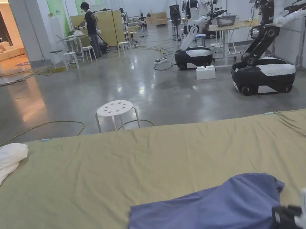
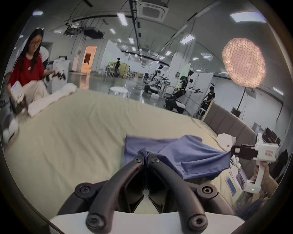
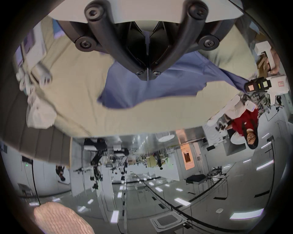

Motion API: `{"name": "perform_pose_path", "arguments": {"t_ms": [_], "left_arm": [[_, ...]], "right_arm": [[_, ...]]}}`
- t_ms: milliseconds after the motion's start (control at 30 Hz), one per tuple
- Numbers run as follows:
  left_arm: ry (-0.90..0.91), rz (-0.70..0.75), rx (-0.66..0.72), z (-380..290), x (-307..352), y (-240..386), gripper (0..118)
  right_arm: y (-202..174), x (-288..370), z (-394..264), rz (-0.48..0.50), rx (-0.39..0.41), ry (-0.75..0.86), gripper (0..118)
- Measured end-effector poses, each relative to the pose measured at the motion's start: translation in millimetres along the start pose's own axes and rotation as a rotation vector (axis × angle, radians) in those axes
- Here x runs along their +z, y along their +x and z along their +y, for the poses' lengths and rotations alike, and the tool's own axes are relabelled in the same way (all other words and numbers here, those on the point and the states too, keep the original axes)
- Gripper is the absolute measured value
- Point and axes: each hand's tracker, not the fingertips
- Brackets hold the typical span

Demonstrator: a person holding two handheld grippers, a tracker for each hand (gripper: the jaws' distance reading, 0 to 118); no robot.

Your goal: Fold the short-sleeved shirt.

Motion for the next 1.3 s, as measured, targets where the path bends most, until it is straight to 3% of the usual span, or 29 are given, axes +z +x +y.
{"name": "perform_pose_path", "arguments": {"t_ms": [100,133,267,467,533,567,600,633,667,867,967,1000,1033,1067,1100,1133,1167,1200,1300], "left_arm": [[-0.078,-0.011,0.079,-52,46,-16,0],[-0.104,-0.001,0.075,-66,60,-19,0],[-0.164,0.023,0.158,-104,110,-34,0],[-0.199,0.054,0.107,-130,123,-40,0],[-0.170,0.064,0.110,-132,120,-38,21],[-0.179,0.075,0.092,-129,115,-37,42],[-0.193,0.070,0.077,-127,112,-36,78],[-0.187,0.082,0.066,-123,111,-33,94],[-0.172,0.088,0.053,-117,112,-30,97],[0.097,0.091,-0.115,-64,142,12,97],[0.196,0.077,-0.143,-55,154,32,95],[0.210,0.080,-0.158,-53,156,38,84],[0.211,0.079,-0.163,-53,156,43,70],[0.215,0.075,-0.181,-53,157,48,49],[0.224,0.068,-0.190,-53,158,52,42],[0.224,0.073,-0.197,-54,158,56,42],[0.223,0.080,-0.223,-55,157,60,22],[0.223,0.076,-0.231,-56,155,62,5],[0.172,0.028,-0.214,-55,144,62,0]], "right_arm": [[-9,40,-65,0.031,0.011,-0.069,0],[-13,55,-83,-0.003,0.008,-0.089,0],[-17,105,-142,-0.001,-0.075,-0.178,0],[-22,121,-183,-0.055,-0.130,-0.217,0],[-24,118,-181,-0.055,-0.136,-0.213,0],[-23,114,-177,-0.052,-0.132,-0.227,6],[-23,112,-175,-0.053,-0.130,-0.234,36],[-22,112,-172,-0.053,-0.127,-0.233,70],[-22,112,-166,-0.059,-0.102,-0.226,90],[-29,142,-116,-0.084,0.007,0.001,88],[-31,154,-99,-0.061,-0.018,0.100,88],[-30,155,-96,-0.057,-0.038,0.124,80],[-29,156,-93,-0.051,-0.059,0.136,65],[-28,157,-92,-0.043,-0.080,0.158,38],[-26,157,-91,-0.041,-0.089,0.175,28],[-26,156,-91,-0.052,-0.089,0.175,28],[-27,154,-89,-0.082,-0.091,0.179,3],[-26,153,-90,-0.098,-0.091,0.182,1],[-23,147,-89,-0.093,-0.087,0.157,0]]}}
